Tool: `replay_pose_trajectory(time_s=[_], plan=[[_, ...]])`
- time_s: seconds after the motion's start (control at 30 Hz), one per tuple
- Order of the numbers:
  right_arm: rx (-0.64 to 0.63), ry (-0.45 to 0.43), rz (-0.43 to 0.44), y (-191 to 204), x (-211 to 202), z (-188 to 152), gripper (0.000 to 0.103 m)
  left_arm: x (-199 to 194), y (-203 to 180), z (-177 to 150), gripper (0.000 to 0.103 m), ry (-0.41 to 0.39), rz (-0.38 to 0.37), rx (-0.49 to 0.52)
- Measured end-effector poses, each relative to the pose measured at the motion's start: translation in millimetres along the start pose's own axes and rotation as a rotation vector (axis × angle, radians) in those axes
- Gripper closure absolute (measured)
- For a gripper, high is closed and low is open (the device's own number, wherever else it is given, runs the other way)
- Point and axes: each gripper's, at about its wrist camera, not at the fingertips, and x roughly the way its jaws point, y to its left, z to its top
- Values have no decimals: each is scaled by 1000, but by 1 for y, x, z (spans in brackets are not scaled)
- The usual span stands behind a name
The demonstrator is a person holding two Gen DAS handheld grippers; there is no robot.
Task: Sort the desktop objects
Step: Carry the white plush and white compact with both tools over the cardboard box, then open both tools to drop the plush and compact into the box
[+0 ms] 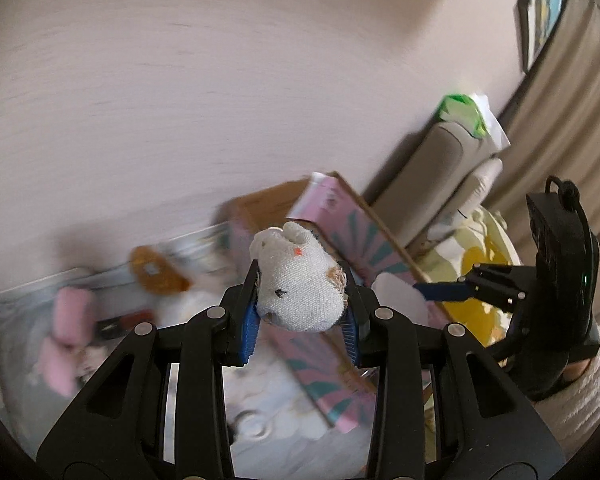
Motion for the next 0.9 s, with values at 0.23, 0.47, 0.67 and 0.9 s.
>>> replay_pose_trajectory(time_s=[0.23, 0.47, 0.67, 0.9], plan=[[47, 13, 9, -34, 5, -19, 42, 51, -39, 13, 72, 62, -27, 56], [63, 32, 36, -48, 16, -32, 42, 88, -60, 18, 72, 117, -20, 84], [52, 41, 50, -52, 19, -33, 42, 106, -63, 15, 72, 144, 0, 74], [56, 56, 47, -54, 26, -30, 39, 118, -60, 14, 70, 194, 44, 45]])
